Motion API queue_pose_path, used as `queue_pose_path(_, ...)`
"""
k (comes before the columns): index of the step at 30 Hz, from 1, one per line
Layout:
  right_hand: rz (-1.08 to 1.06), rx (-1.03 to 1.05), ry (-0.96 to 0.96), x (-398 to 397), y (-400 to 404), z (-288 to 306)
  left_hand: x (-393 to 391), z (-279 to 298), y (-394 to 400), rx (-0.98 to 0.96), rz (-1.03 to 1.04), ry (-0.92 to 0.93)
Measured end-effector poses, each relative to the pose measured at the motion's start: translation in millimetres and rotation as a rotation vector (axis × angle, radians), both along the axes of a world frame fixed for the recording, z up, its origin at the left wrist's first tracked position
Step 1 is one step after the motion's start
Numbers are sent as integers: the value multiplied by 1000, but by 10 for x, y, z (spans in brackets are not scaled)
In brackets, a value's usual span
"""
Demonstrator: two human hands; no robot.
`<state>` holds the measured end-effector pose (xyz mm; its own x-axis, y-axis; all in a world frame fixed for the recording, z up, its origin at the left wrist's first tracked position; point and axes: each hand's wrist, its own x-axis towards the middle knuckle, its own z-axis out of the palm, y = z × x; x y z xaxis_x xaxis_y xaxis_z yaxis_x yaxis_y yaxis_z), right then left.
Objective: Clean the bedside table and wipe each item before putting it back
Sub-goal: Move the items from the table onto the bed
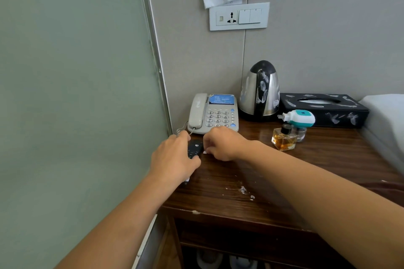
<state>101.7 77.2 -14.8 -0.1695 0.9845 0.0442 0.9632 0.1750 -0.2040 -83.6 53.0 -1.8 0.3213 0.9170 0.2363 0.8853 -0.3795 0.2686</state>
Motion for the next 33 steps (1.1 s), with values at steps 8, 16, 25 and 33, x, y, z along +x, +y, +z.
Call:
queue_pose_path(8, 25, 25, 31, 76, -615, 260, -9, -27, -86, -11, -220, -153)
queue_pose_path(16, 209, -288, 134, 21, -2230, 163, -86, 9, -499, -147, -708, -20)
queue_pose_path(25, 181, -603, -106, -74, -2960, -1139, -3, 63, -901, -187, -789, 20)
queue_pose_path(33, 198, -563, -98, -16, -2874, -1040, -8, 126, -890, -132, -740, 63)
